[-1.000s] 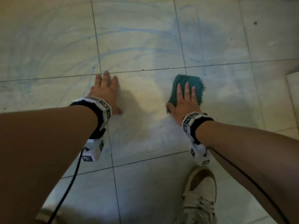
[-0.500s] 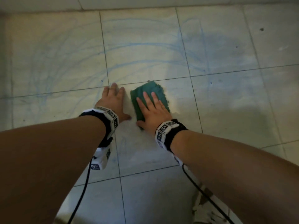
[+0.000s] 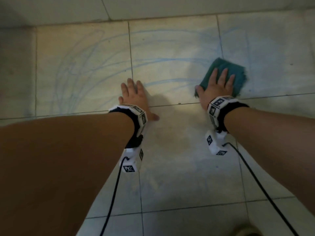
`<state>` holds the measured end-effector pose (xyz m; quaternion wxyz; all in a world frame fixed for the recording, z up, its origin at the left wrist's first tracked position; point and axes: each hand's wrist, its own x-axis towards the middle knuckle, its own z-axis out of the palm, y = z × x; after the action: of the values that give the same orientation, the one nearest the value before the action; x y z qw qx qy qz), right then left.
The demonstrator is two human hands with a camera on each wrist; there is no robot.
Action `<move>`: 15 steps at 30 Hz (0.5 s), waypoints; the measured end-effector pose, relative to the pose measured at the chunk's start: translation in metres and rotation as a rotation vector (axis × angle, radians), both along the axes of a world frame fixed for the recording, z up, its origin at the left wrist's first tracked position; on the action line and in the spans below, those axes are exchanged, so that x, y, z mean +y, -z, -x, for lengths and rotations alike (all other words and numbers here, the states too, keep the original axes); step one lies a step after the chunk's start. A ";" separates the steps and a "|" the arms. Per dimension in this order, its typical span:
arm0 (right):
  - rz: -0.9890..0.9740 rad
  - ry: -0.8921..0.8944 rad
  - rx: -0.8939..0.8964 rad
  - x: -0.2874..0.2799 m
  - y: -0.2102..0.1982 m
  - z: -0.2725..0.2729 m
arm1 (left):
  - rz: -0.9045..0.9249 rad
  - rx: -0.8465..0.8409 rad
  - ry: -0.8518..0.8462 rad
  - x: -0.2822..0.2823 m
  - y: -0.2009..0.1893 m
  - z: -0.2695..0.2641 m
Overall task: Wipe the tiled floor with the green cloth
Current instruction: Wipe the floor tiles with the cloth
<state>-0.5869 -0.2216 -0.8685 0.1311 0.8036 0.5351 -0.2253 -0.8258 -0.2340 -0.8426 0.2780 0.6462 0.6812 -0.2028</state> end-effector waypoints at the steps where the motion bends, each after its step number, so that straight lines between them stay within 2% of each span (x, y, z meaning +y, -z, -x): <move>1: -0.026 -0.037 0.006 0.011 -0.001 0.008 | -0.003 0.006 0.000 0.001 0.000 -0.001; 4: -0.059 -0.233 0.058 0.028 -0.005 0.045 | 0.014 0.024 -0.002 0.001 -0.001 -0.005; 7: -0.030 -0.531 0.131 0.008 -0.004 0.091 | 0.015 0.036 -0.006 0.001 0.000 -0.007; 10: 0.012 -0.729 0.133 -0.011 -0.005 0.095 | 0.009 0.015 -0.027 0.000 -0.002 -0.006; 12: 0.034 -0.726 0.128 -0.004 -0.008 0.066 | 0.021 -0.004 -0.029 -0.001 -0.003 -0.004; 15: 0.047 -0.491 0.069 0.013 -0.009 0.017 | 0.049 -0.021 -0.024 -0.001 -0.006 -0.003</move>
<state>-0.6037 -0.2086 -0.8596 0.1822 0.6381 0.7129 -0.2266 -0.8233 -0.2348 -0.8369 0.3032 0.6330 0.6808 -0.2095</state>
